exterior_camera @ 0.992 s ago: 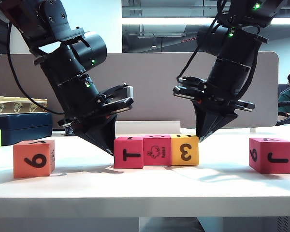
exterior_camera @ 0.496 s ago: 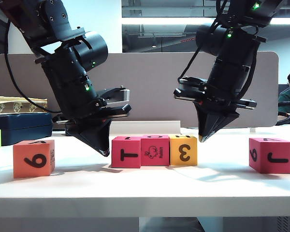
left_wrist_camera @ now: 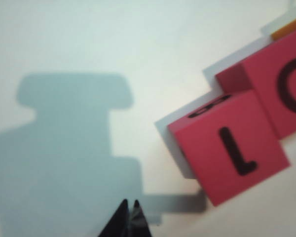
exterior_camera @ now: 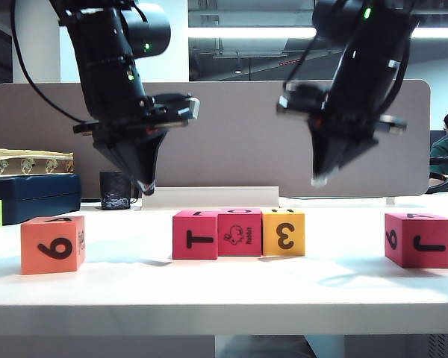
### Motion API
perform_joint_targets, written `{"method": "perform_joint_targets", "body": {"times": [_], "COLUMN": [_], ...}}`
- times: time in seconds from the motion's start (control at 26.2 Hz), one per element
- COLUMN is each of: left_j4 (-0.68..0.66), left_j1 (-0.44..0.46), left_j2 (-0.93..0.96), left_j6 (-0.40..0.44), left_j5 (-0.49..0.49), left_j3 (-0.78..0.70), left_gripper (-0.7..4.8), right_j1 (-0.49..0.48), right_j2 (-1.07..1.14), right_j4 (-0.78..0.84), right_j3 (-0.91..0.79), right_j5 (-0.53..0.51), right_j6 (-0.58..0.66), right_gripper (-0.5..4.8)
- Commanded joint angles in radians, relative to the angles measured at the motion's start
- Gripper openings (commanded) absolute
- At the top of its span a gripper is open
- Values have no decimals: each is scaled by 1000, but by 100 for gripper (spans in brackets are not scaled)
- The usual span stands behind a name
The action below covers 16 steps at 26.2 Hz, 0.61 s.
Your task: Select the appropriate blocks from the scattered letter blocks on the table and arrange them in a row to spell out "ALOHA".
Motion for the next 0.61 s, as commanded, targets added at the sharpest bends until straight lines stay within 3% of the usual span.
{"method": "perform_joint_targets", "body": {"times": [0.04, 0.15, 0.38, 0.61], "left_j4": [-19, -50, -127, -34], "left_j1": [0, -6, -52, -113], "left_j2": [-11, -11, -11, -9], "left_j6": [-1, -4, 4, -10], "left_j5": [94, 167, 158, 154], "left_j3": [1, -2, -7, -54], "left_gripper": [-5, -5, -5, -5], "right_j1": [1, 1, 3, 18], "right_j2": [-88, -161, -290, -341], "right_j4": [-42, -94, -204, -252], "right_j3": [5, 5, 5, 5], "right_j5": [-9, -32, -86, -172], "right_j6": [-21, -20, -20, -20], "right_gripper": [-6, -6, -6, -6]}}
